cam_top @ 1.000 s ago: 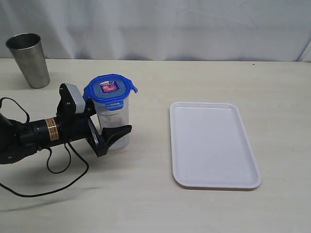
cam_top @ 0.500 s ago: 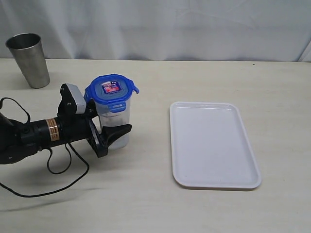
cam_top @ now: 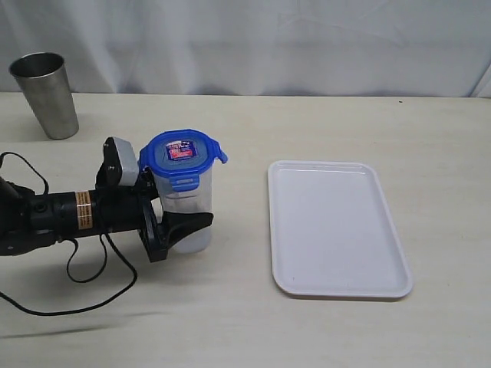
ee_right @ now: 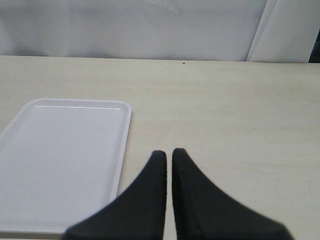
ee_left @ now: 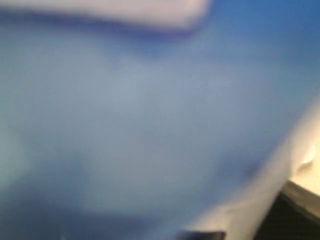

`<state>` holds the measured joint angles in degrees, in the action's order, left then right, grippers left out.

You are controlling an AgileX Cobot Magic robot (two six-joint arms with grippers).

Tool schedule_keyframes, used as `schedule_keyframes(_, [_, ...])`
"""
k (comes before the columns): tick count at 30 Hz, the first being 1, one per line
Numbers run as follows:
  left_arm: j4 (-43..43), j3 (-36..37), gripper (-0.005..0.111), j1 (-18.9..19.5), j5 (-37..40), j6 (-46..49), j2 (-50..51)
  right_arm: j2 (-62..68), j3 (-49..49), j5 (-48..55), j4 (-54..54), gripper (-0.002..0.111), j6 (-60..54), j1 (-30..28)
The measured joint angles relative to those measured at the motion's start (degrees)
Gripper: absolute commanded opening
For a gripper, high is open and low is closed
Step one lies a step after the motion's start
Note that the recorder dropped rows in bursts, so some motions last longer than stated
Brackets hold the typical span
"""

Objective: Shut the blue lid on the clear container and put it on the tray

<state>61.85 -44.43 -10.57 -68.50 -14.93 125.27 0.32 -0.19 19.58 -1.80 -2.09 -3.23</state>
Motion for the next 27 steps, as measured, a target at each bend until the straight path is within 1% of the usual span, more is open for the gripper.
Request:
schedule_keyframes(10, [2.26,-0.05,0.000,0.00,-0.35,0.12,0.00,0.00,0.00,0.00,0.00,0.004,0.00,0.00])
schedule_keyframes(27, [2.37,-0.05,0.000,0.00,-0.35,0.12,0.00,0.00,0.00,0.00,0.00,0.004,0.00,0.00])
